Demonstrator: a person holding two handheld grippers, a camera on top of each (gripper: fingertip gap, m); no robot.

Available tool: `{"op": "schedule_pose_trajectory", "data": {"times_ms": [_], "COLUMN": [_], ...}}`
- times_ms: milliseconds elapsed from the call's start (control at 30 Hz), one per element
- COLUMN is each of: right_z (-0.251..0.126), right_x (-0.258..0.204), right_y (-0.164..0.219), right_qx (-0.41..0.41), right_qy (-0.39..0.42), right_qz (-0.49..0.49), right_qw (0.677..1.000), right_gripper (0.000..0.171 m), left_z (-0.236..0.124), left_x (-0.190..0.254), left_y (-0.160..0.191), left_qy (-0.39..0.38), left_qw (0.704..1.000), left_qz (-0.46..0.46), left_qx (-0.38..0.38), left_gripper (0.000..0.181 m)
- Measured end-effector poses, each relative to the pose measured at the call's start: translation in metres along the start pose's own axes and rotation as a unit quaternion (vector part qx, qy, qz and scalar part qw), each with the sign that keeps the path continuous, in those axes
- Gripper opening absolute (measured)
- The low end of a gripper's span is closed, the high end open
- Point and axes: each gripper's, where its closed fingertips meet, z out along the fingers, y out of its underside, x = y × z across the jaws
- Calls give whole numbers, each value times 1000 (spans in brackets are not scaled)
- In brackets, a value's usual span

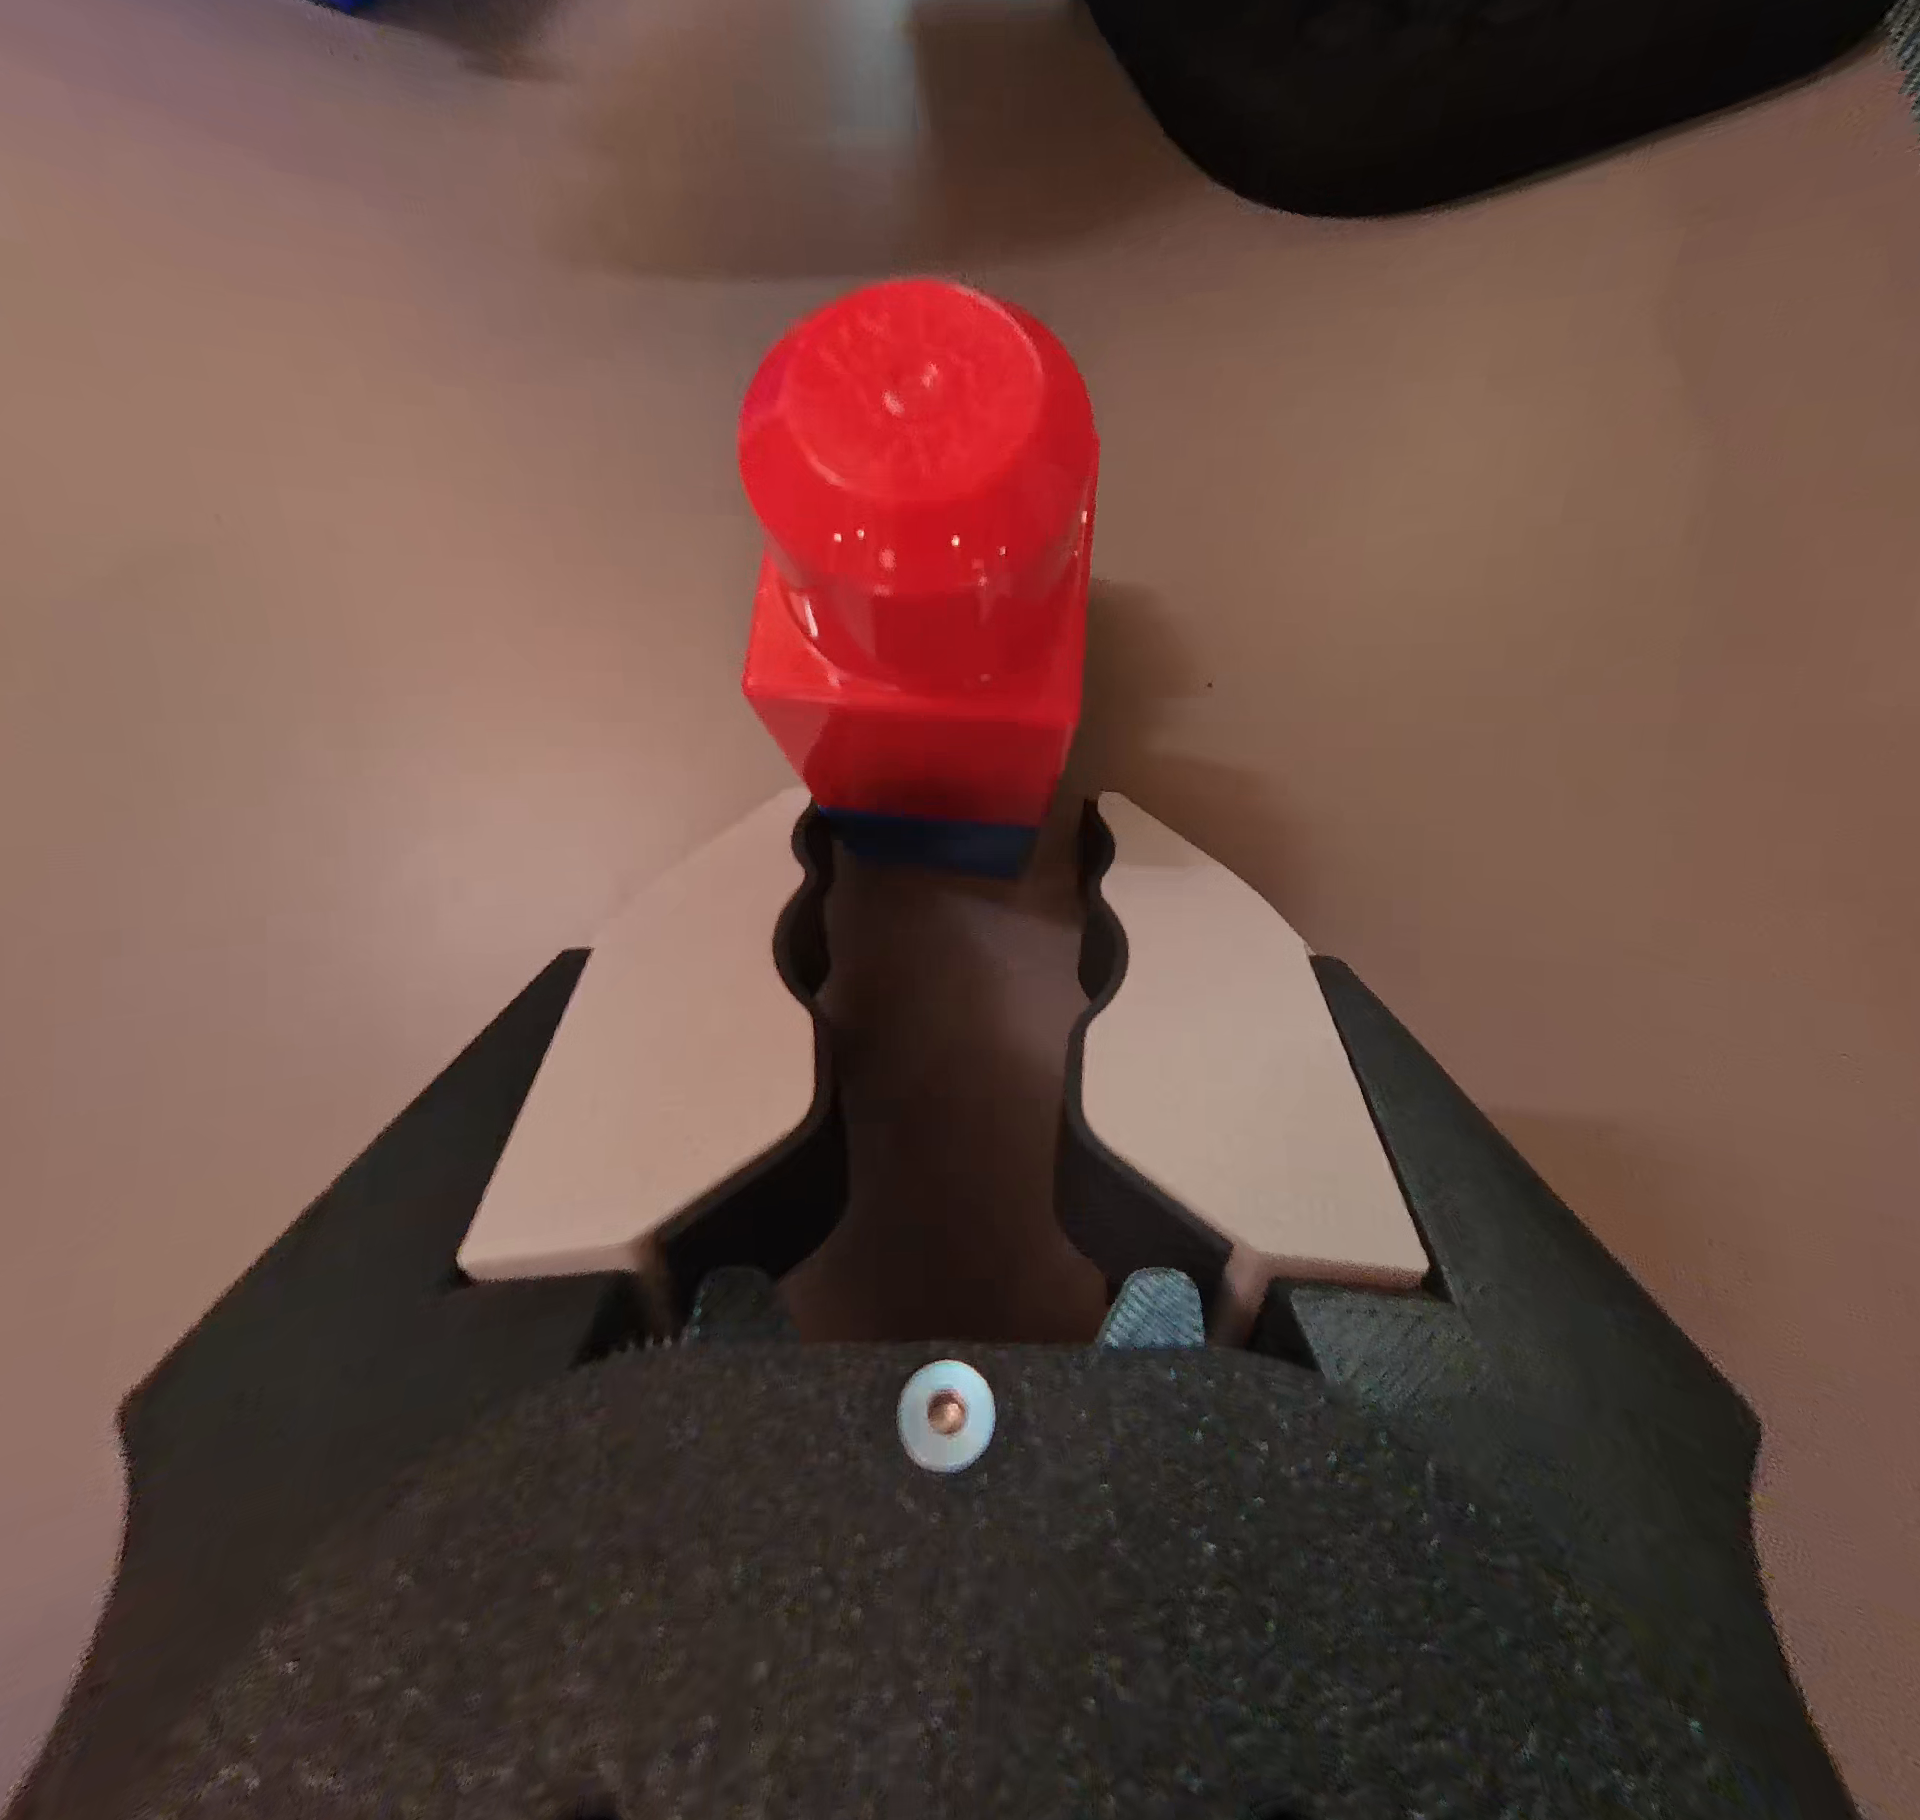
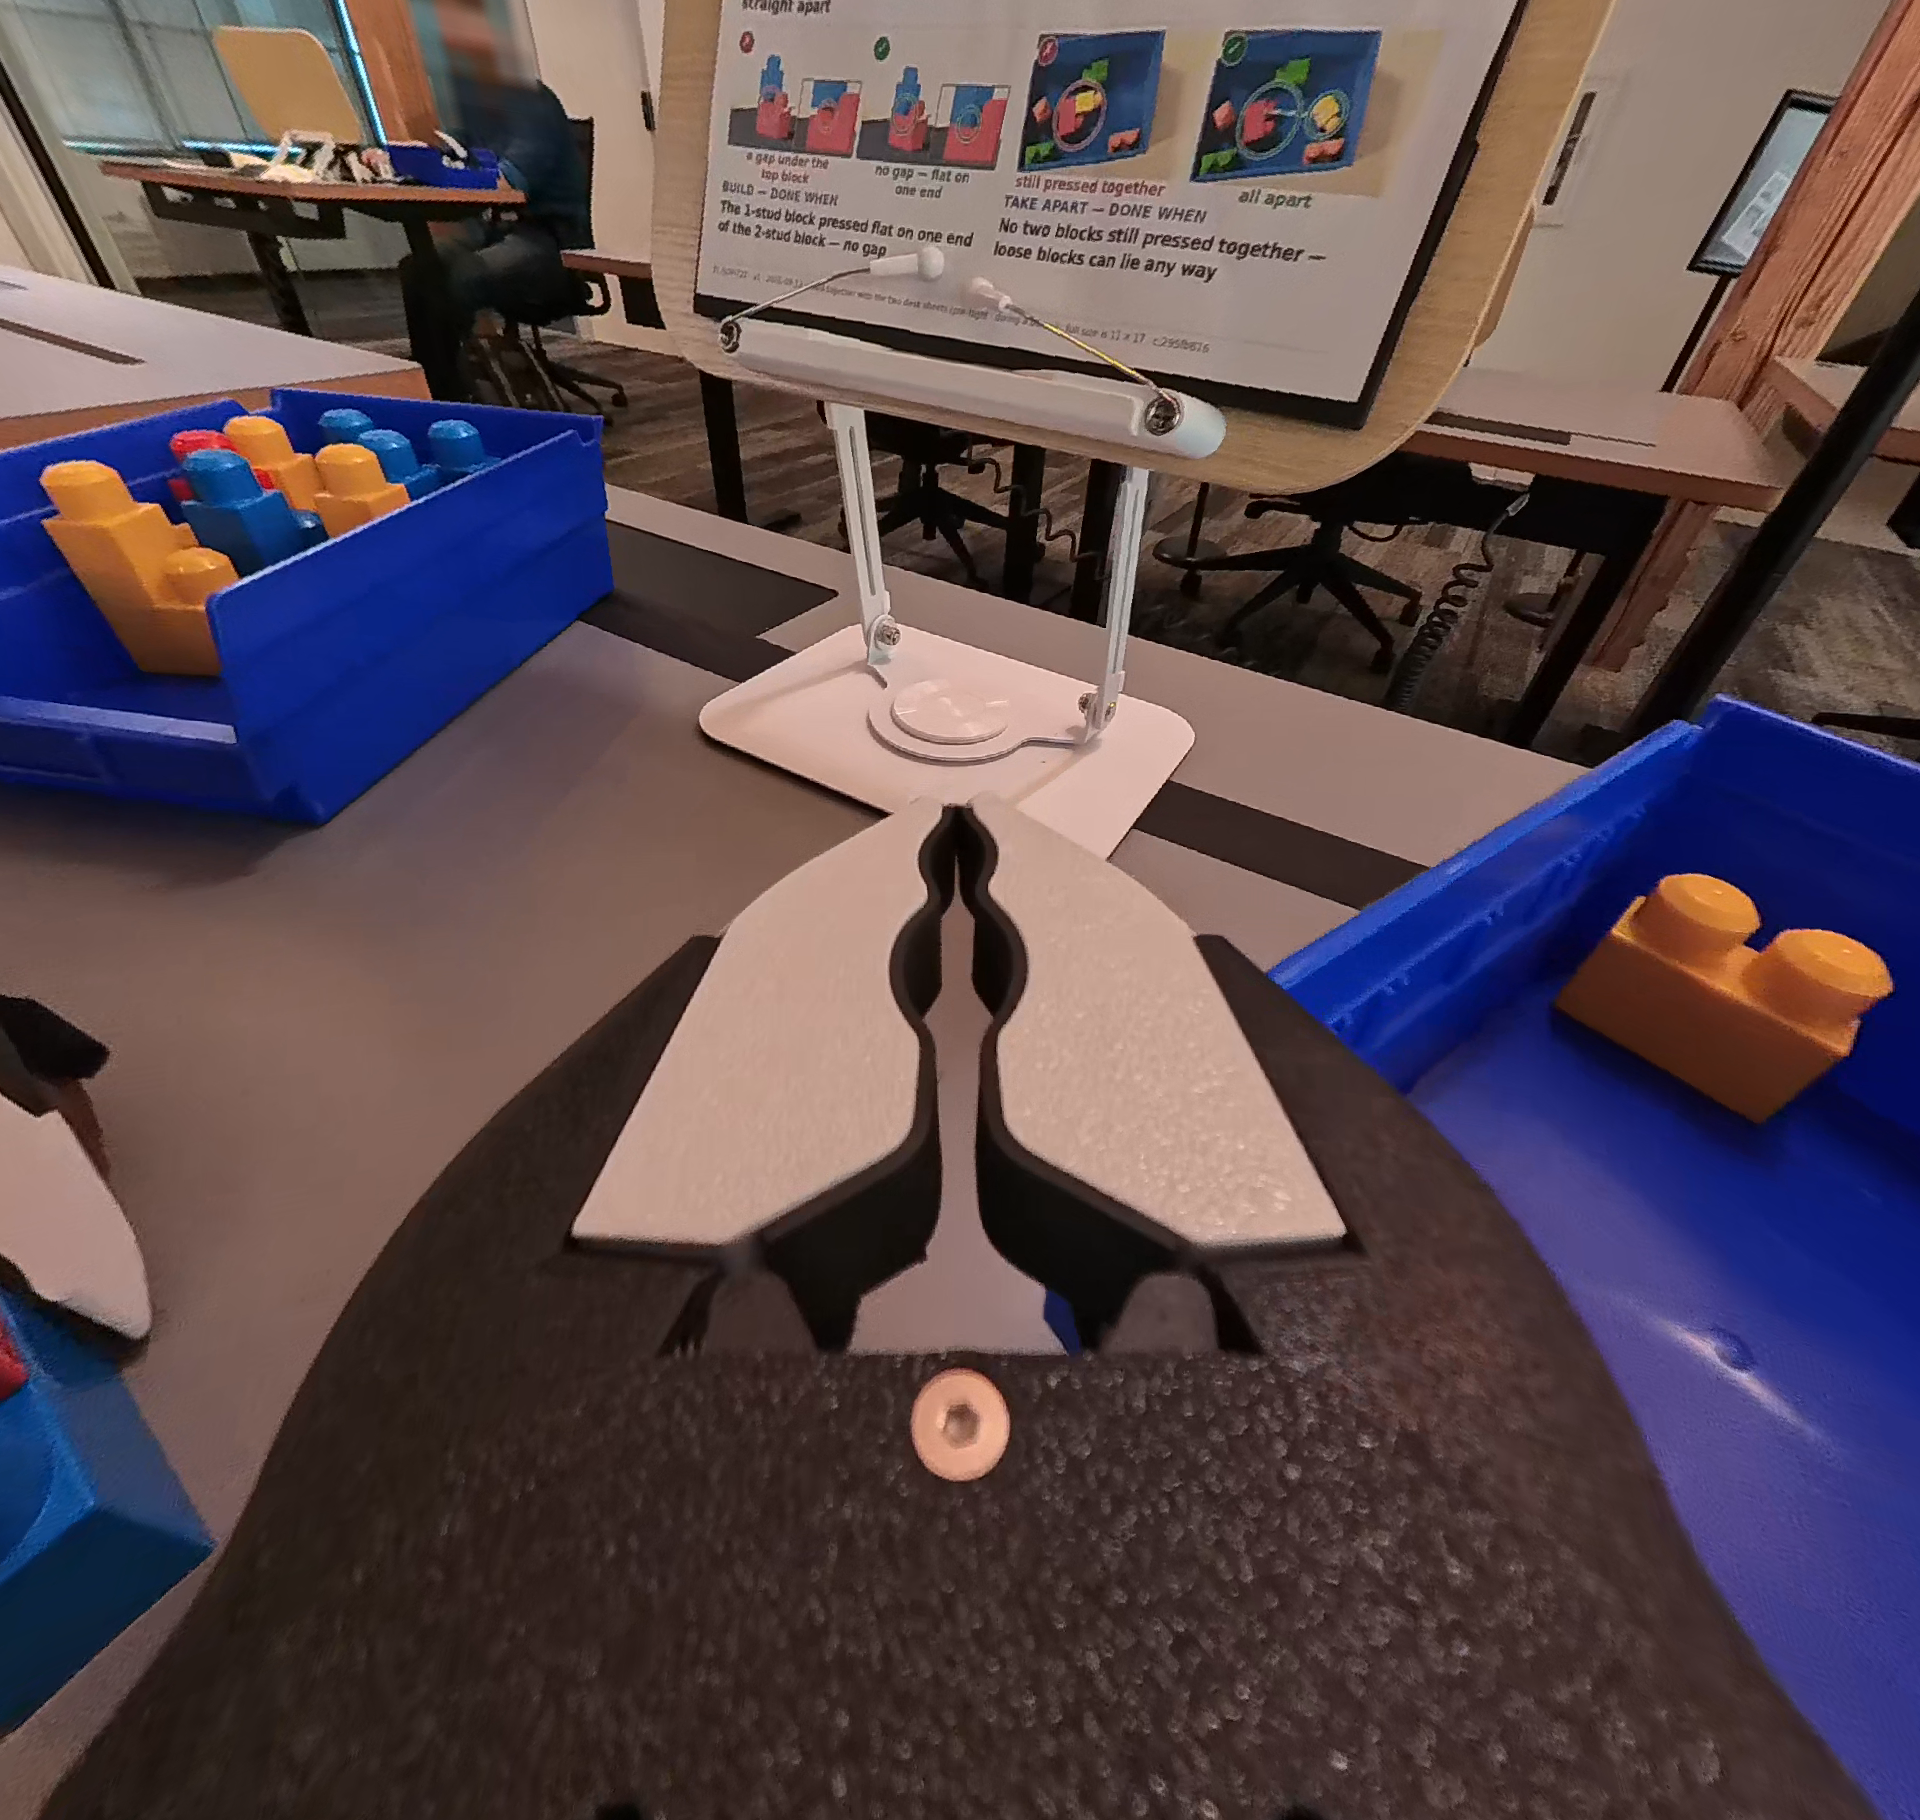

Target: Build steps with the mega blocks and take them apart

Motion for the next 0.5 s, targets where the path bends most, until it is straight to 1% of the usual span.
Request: {"op": "schedule_pose_trajectory", "data": {"times_ms": [133,200,267,333,400,500], "right_z": [1,2,2,0,-7,-23], "right_x": [-4,-8,-16,-31,-53,-90], "right_y": [2,1,0,-3,-10,-12], "right_qx": [-3,-3,-1,6,11,-13], "right_qy": [-10,-19,-39,-82,-147,-248], "right_qz": [0,-3,-8,-19,-37,-87], "right_qw": [1000,1000,999,996,988,965], "right_gripper": [0,0,0,0,0,0], "left_z": [7,10,10,6,-3,-18], "left_x": [-1,-3,-1,0,-8,-19], "left_y": [-6,-10,-12,-14,-14,-11], "left_qy": [-17,-31,-32,-26,-40,-68], "left_qw": [1000,999,999,999,999,998], "left_qz": [10,14,22,10,-6,-14], "left_qx": [11,20,20,22,15,-8], "left_gripper": [46,38,38,38,38,38]}}
